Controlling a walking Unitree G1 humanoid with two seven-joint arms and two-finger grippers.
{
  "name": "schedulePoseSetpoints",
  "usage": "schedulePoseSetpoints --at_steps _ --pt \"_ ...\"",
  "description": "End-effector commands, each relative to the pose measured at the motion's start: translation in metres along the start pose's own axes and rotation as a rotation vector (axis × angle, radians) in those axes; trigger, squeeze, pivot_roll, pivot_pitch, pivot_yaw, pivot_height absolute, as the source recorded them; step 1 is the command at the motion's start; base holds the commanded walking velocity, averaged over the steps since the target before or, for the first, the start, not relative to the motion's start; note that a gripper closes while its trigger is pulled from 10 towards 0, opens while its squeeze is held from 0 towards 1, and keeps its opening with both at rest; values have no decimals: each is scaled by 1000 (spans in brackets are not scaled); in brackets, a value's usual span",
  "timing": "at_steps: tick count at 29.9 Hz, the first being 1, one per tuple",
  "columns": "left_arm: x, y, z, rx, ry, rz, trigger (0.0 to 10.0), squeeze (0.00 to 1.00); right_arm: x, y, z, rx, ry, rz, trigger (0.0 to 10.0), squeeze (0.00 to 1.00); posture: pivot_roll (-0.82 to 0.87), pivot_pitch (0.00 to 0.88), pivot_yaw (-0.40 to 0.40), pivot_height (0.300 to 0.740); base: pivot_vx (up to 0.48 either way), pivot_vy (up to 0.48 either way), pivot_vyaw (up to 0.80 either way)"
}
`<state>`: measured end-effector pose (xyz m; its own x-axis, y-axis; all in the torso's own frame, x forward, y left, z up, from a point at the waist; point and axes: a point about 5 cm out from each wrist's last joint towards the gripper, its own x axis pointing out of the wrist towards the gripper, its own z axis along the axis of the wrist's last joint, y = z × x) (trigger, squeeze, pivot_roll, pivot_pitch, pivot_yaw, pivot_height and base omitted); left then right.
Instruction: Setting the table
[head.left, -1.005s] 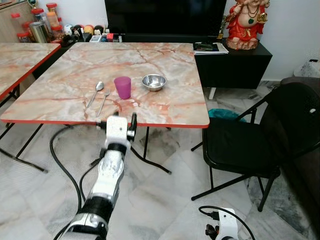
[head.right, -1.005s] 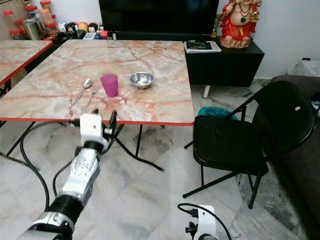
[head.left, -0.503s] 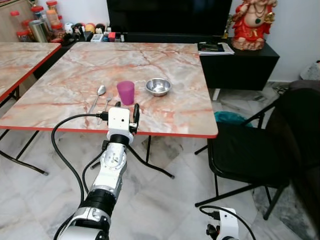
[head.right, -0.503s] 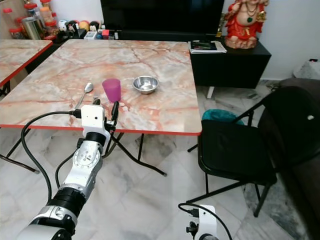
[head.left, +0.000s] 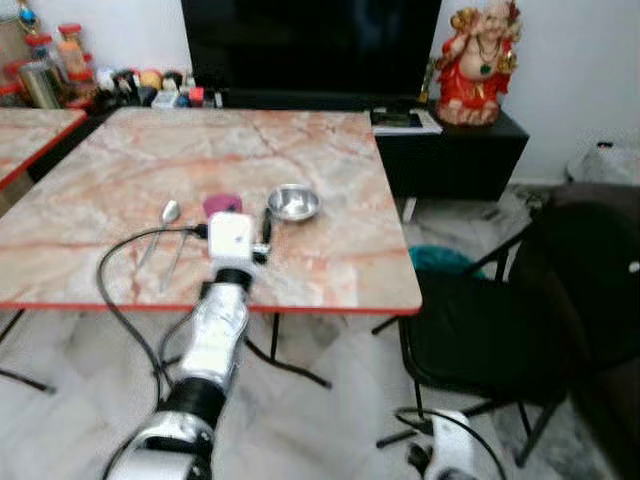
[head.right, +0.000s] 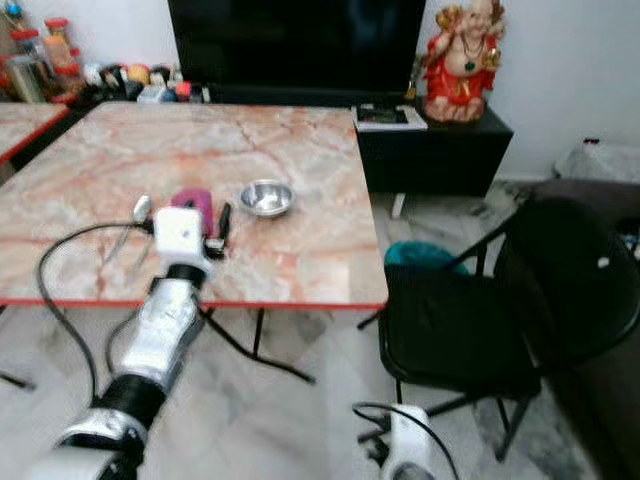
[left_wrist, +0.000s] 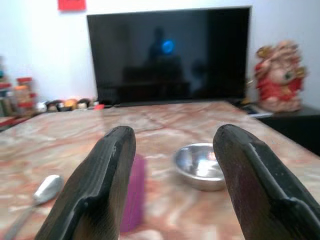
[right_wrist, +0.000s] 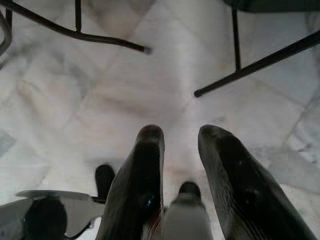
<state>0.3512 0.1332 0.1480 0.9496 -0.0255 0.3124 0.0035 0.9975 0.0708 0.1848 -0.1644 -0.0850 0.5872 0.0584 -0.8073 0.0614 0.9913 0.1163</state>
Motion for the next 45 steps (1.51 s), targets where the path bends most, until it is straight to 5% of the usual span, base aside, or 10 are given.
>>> schedulePoseSetpoints --at_steps 1,33,45 --pt "4 -14 6 -18 -15 -37 10000 0 -2 -12 0 -2 0 -32 10000 0 -85 0 -22 740 360 0 0" --pt "8 -13 11 -22 -27 -30 10000 0 -2 -11 -2 -1 3 -24 10000 0 -88 0 -23 740 369 0 0" --pt "14 -23 22 -63 -36 -76 10000 0 -2 -11 -3 -5 6 -22 10000 0 -90 0 -27 740 220 0 0"
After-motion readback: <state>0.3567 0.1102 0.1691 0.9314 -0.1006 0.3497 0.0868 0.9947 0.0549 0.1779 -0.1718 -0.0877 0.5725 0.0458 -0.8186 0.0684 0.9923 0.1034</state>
